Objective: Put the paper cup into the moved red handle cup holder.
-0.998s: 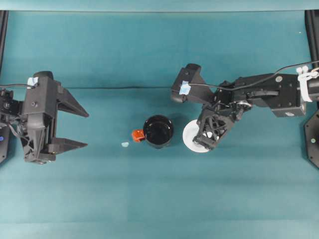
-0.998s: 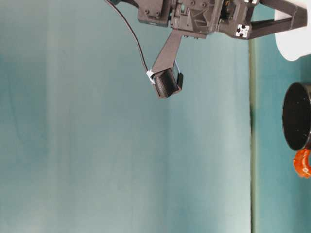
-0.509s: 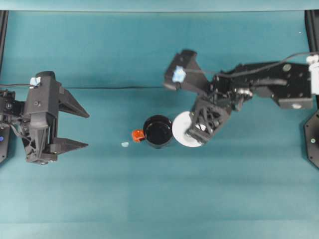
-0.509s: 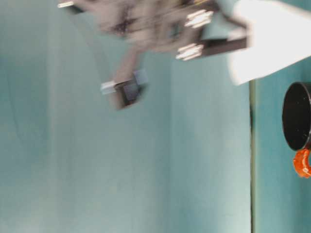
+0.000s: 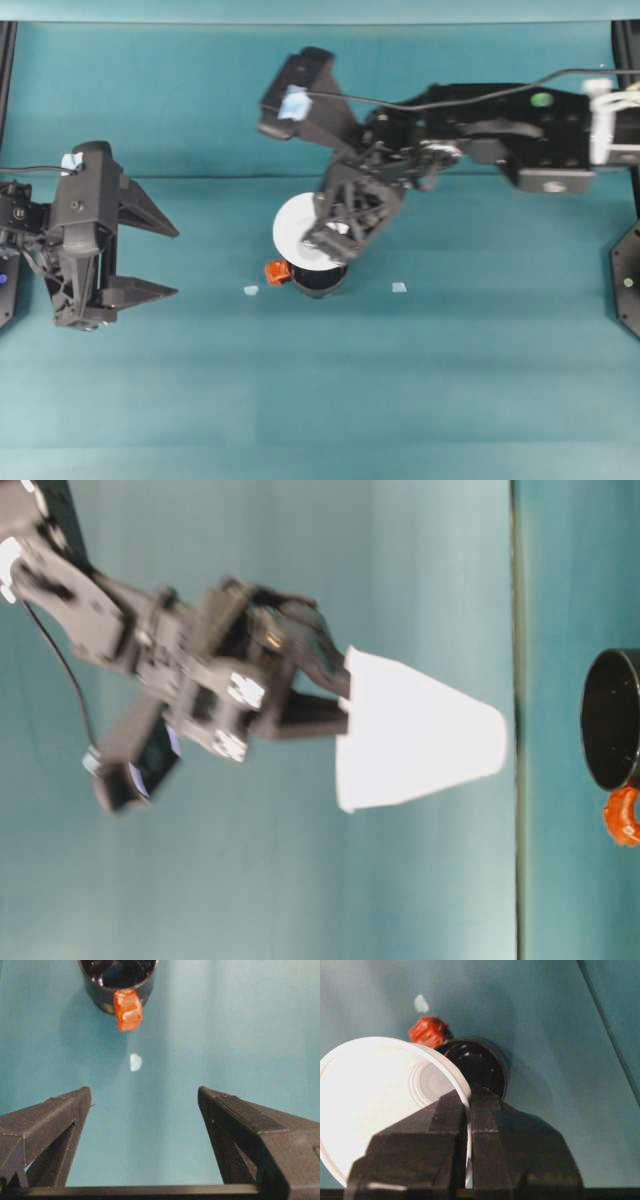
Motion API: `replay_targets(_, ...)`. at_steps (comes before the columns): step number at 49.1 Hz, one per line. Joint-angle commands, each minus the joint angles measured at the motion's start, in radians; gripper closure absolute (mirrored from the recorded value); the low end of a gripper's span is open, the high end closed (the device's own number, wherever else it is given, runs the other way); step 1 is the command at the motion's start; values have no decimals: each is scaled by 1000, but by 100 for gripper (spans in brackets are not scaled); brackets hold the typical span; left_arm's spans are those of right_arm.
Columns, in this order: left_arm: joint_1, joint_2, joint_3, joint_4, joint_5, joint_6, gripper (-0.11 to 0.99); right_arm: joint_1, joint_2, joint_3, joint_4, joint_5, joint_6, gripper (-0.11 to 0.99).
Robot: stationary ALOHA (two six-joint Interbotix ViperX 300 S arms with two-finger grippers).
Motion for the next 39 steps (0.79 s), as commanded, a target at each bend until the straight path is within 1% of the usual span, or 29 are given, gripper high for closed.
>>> replay_targets(1,0,-2,-20,3,-9,-3,-8,6,14,-14,-2,2,-9,99)
replay_targets(10,0,-2,-17,5,-9,-3,-8,11,60,44,-3,-38,-9,99)
replay_targets(17,0,2,-15,3,-9,-3,-8,20,77,95,-3,-101,-9,99)
replay_targets(19,2,3,-15,5,-9,-3,-8,21,77,109,-3,-123,-8,99)
replay_targets(21,2,3,-15,3,-9,-3,-8,20,75,121,-5,-146,-6,99)
replay_targets(22,0,5,-17,5,-9,-3,-8,21,75,129,-5,-155,-6,99)
replay_targets(23,0,5,-17,5,-9,-3,-8,21,74,133,-3,-161,-6,99)
replay_targets(27,0,9,-20,3,-9,-3,-8,20,75,155,-5,-186,-5,99)
replay_targets(28,0,12,-21,3,-9,-3,-8,20,75,160,-6,-189,-5,99)
replay_targets(39,3,37,-31,5,-11,-3,-8,20,74,184,-5,-219,-6,99)
